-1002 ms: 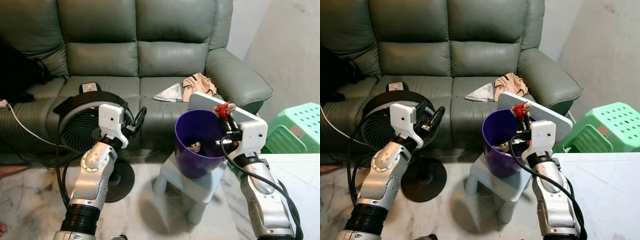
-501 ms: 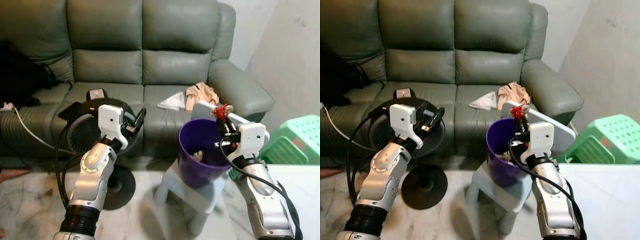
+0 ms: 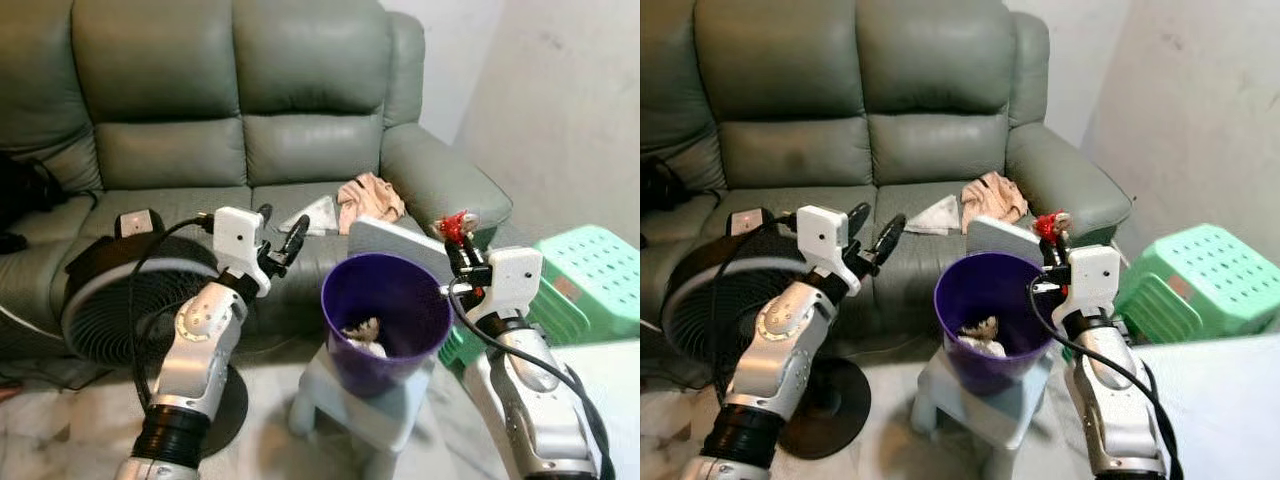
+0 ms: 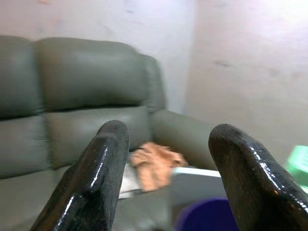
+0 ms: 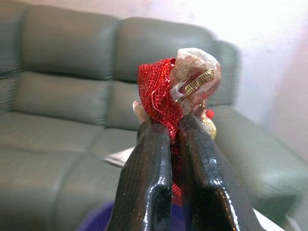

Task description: Picking trash to rubbish bin

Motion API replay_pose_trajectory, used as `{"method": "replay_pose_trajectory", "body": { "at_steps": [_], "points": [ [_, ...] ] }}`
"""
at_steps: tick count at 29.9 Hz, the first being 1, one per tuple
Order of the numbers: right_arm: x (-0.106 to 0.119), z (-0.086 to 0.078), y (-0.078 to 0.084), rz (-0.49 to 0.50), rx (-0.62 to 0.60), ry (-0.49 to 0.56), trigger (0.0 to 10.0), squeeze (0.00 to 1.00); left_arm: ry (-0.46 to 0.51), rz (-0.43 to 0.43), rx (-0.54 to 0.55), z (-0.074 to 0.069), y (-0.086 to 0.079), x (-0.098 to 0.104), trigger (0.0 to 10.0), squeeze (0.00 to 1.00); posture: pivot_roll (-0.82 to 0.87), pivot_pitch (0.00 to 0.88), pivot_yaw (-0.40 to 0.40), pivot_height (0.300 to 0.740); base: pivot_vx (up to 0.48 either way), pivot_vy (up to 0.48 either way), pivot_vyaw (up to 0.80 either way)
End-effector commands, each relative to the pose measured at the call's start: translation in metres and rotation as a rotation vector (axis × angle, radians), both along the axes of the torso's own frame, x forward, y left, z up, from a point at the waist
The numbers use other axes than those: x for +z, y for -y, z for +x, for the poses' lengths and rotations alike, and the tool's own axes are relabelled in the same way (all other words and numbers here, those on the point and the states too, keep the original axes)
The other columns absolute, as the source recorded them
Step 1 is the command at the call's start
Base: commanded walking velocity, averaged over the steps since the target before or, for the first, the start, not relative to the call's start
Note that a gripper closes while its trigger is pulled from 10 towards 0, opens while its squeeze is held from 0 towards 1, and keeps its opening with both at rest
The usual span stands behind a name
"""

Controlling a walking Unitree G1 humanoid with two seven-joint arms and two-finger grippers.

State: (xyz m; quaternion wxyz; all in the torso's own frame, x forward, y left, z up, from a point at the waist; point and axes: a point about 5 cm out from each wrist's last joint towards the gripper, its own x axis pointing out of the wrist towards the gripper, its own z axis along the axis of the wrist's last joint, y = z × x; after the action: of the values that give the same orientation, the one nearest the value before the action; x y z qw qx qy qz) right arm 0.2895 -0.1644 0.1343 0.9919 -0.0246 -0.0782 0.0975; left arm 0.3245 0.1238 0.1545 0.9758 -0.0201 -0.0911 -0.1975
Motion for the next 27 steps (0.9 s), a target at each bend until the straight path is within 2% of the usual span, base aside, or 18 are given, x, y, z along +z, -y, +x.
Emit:
{"method": "replay_pose_trajectory", "body": {
  "at_steps": [1, 9, 17, 18, 24, 27],
  "points": [
    [0.003, 0.001, 0.004, -0.011, -0.004, 0.010, 10.0, 0.00, 0.001, 0.018, 0.003, 0.001, 0.001, 0.000, 10.0, 0.00, -0.04, 0.044, -0.072, 0.740, 0.315, 0.000, 0.00],
    [0.001, 0.007, 0.008, -0.054, 0.033, -0.015, 10.0, 0.00, 0.010, -0.005, -0.025, -0.007, 0.007, 0.000, 10.0, 0.00, -0.03, 0.058, -0.081, 0.740, 0.000, 0.000, 0.00],
    [-0.002, 0.023, 0.007, -0.091, 0.066, -0.068, 10.0, 0.00, 0.006, -0.008, -0.048, -0.018, 0.015, -0.005, 10.0, 0.00, 0.00, 0.095, -0.109, 0.740, 0.000, 0.000, 0.00],
    [-0.005, 0.029, 0.006, -0.108, 0.075, -0.094, 10.0, 0.00, 0.004, -0.008, -0.060, -0.024, 0.020, -0.007, 10.0, 0.00, 0.01, 0.101, -0.116, 0.740, 0.000, 0.000, 0.00],
    [-0.006, 0.034, 0.005, -0.117, 0.096, -0.107, 10.0, 0.00, -0.003, -0.018, -0.070, -0.028, 0.025, -0.008, 10.0, 0.00, 0.01, 0.110, -0.123, 0.740, 0.000, 0.000, 0.00],
    [-0.012, 0.048, 0.001, -0.157, 0.101, -0.169, 10.0, 0.00, -0.008, -0.027, -0.102, -0.042, 0.040, -0.011, 10.0, 0.00, 0.03, 0.141, -0.156, 0.740, 0.000, 0.000, 0.00]
  ]
}}
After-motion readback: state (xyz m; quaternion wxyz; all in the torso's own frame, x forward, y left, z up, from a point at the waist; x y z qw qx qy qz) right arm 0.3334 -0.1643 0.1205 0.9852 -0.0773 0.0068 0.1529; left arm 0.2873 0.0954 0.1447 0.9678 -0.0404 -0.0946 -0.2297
